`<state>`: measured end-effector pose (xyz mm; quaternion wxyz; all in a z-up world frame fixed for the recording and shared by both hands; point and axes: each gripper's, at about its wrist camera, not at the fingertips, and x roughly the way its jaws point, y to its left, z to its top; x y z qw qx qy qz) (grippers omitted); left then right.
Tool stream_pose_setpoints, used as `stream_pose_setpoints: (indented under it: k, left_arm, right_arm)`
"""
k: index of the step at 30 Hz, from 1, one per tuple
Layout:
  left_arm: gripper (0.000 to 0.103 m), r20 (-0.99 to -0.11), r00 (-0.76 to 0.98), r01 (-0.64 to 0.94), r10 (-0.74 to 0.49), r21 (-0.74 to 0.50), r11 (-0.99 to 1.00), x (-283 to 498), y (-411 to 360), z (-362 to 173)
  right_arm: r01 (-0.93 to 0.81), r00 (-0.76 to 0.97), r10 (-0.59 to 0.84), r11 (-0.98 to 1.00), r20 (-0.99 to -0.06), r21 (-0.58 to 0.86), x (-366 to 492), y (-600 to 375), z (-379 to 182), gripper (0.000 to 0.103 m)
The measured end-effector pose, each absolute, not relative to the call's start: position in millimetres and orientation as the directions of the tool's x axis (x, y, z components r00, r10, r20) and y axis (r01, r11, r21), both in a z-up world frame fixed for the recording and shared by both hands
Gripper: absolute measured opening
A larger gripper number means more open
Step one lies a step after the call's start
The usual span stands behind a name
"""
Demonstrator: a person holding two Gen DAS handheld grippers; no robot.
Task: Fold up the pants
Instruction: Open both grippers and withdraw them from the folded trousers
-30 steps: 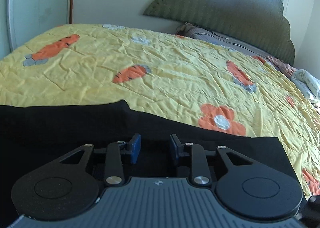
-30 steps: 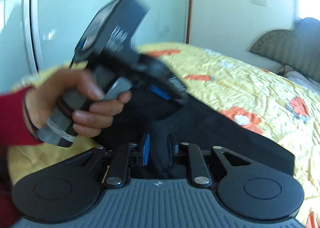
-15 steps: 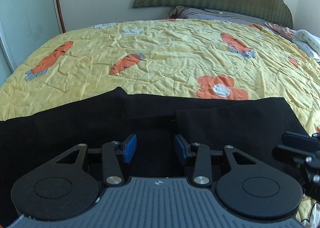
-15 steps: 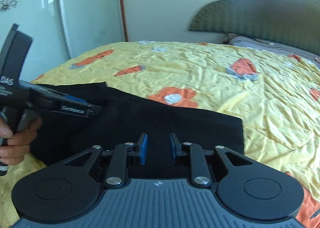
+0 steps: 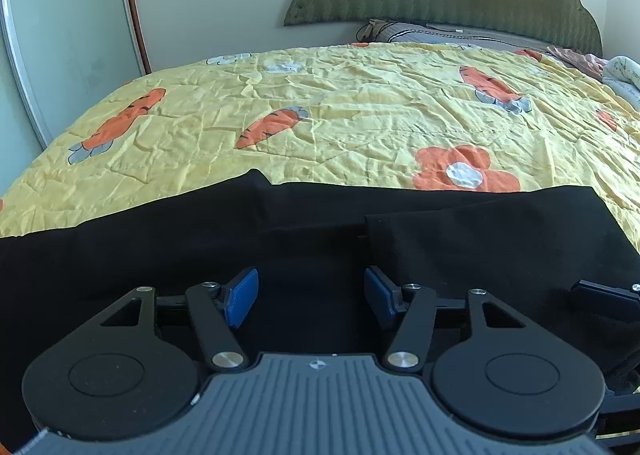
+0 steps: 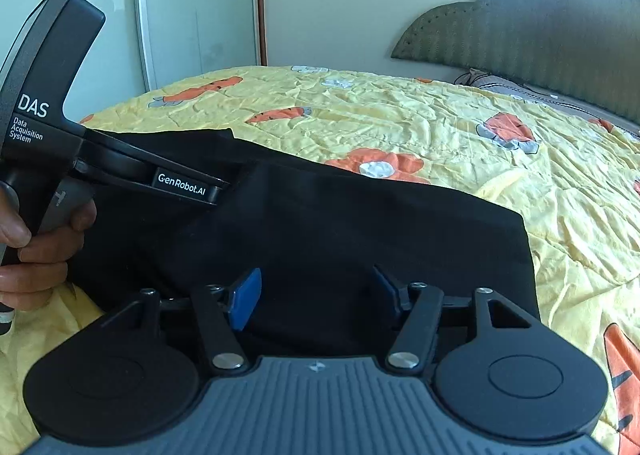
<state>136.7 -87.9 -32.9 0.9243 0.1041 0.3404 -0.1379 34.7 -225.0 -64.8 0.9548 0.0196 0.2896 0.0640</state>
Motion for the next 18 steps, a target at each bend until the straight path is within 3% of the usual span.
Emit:
stream_pose_setpoints:
  k: [12,18]
  left_arm:
    - [0.073,-0.658,0.731,0.306,-0.179,0.082,0.948,140,-82,-34]
    - [0.071,-0.665,0.727,0.291,-0.171,0.073,0.954,136,-74,-29]
  right_arm:
    - [-0.095,0.822,0.115,0.993,-0.558,0.064,36,-224,-66,0.069]
    - [-0.080,0.829,0.091,0.996,-0.551,0.045,34,-221,-61,0.070]
